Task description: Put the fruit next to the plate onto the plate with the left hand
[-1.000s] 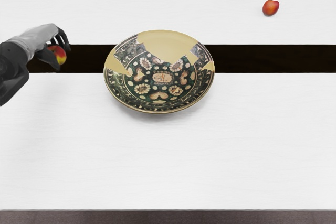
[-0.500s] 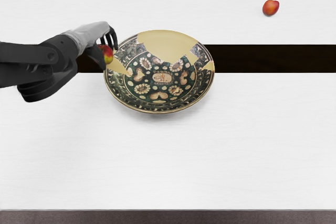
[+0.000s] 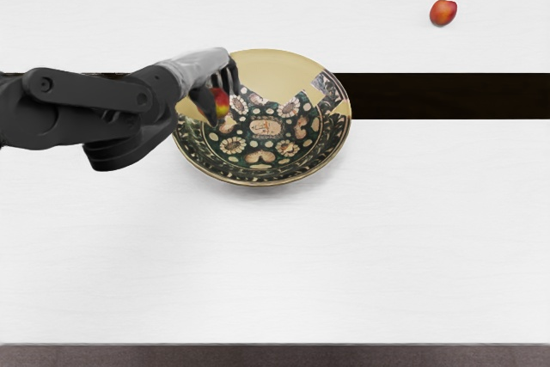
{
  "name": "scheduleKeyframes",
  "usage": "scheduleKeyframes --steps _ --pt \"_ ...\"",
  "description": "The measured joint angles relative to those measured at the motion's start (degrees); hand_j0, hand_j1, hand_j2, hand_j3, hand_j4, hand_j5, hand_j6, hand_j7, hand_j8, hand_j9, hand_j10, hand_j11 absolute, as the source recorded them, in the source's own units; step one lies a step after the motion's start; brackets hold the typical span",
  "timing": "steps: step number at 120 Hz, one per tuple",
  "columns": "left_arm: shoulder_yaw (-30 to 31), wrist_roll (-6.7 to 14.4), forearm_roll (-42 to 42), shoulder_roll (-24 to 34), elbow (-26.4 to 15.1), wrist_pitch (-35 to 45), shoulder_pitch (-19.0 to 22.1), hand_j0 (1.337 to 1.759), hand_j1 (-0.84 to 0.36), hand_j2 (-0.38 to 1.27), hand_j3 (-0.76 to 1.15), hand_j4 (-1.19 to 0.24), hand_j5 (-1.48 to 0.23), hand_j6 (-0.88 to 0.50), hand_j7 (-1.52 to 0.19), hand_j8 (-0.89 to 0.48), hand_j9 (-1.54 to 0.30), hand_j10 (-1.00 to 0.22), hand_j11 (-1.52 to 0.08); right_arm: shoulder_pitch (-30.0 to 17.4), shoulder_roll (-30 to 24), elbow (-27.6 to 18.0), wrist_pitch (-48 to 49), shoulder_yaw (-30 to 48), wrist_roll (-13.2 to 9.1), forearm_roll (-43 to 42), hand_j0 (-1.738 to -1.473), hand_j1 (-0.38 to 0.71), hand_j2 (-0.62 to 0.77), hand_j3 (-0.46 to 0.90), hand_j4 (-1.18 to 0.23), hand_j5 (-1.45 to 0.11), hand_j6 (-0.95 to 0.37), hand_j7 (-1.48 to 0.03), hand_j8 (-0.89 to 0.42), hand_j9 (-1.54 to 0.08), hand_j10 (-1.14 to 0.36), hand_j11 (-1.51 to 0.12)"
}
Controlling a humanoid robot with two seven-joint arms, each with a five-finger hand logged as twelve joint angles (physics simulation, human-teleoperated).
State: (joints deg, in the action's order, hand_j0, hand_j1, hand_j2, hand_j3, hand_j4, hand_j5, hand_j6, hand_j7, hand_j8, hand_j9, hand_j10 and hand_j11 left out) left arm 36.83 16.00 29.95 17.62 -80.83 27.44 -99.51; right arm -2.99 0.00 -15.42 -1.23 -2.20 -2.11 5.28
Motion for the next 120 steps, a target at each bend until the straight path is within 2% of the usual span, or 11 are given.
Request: scheduleKeyframes --steps 25,33,45,66,83,90,100,106,120 --pt "0.1 0.0 -0.9 -0.4 0.1 -1.1 1.4 1.656 -0.26 0.42 0.0 -0.7 -0.95 -0.62 -0.94 -0.52 -0.93 -0.68 -0.93 0.0 0.0 0.0 0.0 0.0 0.0 0.0 -1.658 -0.31 -0.01 0.0 -0.03 -0.04 -0.03 -0.04 -0.03 -0.04 -0.03 -0.04" --pt "0.1 -0.1 -1.1 -0.5 0.0 -1.8 1.9 1.656 -0.27 0.48 0.0 -0.7 -0.95 -0.63 -0.94 -0.52 -0.93 -0.68 -0.93 0.0 0.0 0.0 0.0 0.0 0.0 0.0 -1.658 -0.31 -0.01 0.0 -0.03 -0.04 -0.03 -0.04 -0.03 -0.04 -0.03 -0.04" --pt "0.1 -0.2 -1.2 -0.5 0.0 -2.5 2.2 1.656 -0.28 0.46 0.0 -0.69 -0.93 -0.61 -0.92 -0.51 -0.91 -0.66 -0.91 0.0 0.0 0.0 0.0 0.0 0.0 0.0 -1.658 -0.31 -0.01 0.0 -0.03 -0.04 -0.03 -0.04 -0.03 -0.04 -0.03 -0.04" --pt "-0.1 -0.5 -1.2 -0.6 0.1 -5.1 2.1 1.657 -0.13 0.24 0.0 -0.47 -0.62 -0.44 -0.62 -0.39 -0.62 -0.46 -0.61 0.0 0.0 0.0 0.0 0.0 0.0 0.0 -1.658 -0.31 -0.01 0.0 -0.03 -0.04 -0.03 -0.04 -0.03 -0.04 -0.03 -0.04" --pt "-0.6 -0.6 -1.2 0.1 0.1 -8.5 1.2 1.658 -0.04 0.14 0.0 -0.36 -0.48 -0.35 -0.48 -0.32 -0.47 -0.36 -0.47 0.0 0.0 0.0 0.0 0.0 0.0 0.0 -1.658 -0.31 -0.01 0.0 -0.03 -0.04 -0.03 -0.04 -0.03 -0.04 -0.03 -0.04" --pt "-1.4 -0.6 -1.1 3.1 0.0 -11.2 1.2 1.658 -0.02 0.12 0.0 -0.33 -0.44 -0.32 -0.44 -0.31 -0.44 -0.33 -0.44 0.0 0.0 0.0 0.0 0.0 0.0 0.0 -1.658 -0.31 -0.01 0.0 -0.03 -0.04 -0.03 -0.04 -0.03 -0.04 -0.03 -0.04" --pt "-4.0 -0.6 -2.3 12.7 -0.6 -18.6 1.3 1.658 0.0 0.1 0.0 -0.31 -0.4 -0.3 -0.4 -0.29 -0.4 -0.31 -0.4 0.0 0.0 0.0 0.0 0.0 0.0 0.0 -1.658 -0.31 -0.01 0.0 -0.03 -0.04 -0.03 -0.04 -0.03 -0.04 -0.03 -0.04" --pt "-5.5 -0.6 -6.6 19.0 -0.8 -24.8 1.2 1.658 0.01 0.09 0.0 -0.3 -0.39 -0.29 -0.39 -0.28 -0.39 -0.29 -0.39 0.0 0.0 0.0 0.0 0.0 0.0 0.0 -1.658 -0.31 -0.01 0.0 -0.03 -0.04 -0.03 -0.04 -0.03 -0.04 -0.03 -0.04" --pt "-7.8 -0.7 -18.5 28.3 -1.0 -37.9 1.5 1.658 0.02 0.07 0.0 -0.28 -0.36 -0.28 -0.36 -0.27 -0.36 -0.28 -0.36 0.0 0.0 0.0 0.0 0.0 0.0 0.0 -1.658 -0.31 -0.01 0.0 -0.03 -0.04 -0.03 -0.04 -0.03 -0.04 -0.03 -0.04"
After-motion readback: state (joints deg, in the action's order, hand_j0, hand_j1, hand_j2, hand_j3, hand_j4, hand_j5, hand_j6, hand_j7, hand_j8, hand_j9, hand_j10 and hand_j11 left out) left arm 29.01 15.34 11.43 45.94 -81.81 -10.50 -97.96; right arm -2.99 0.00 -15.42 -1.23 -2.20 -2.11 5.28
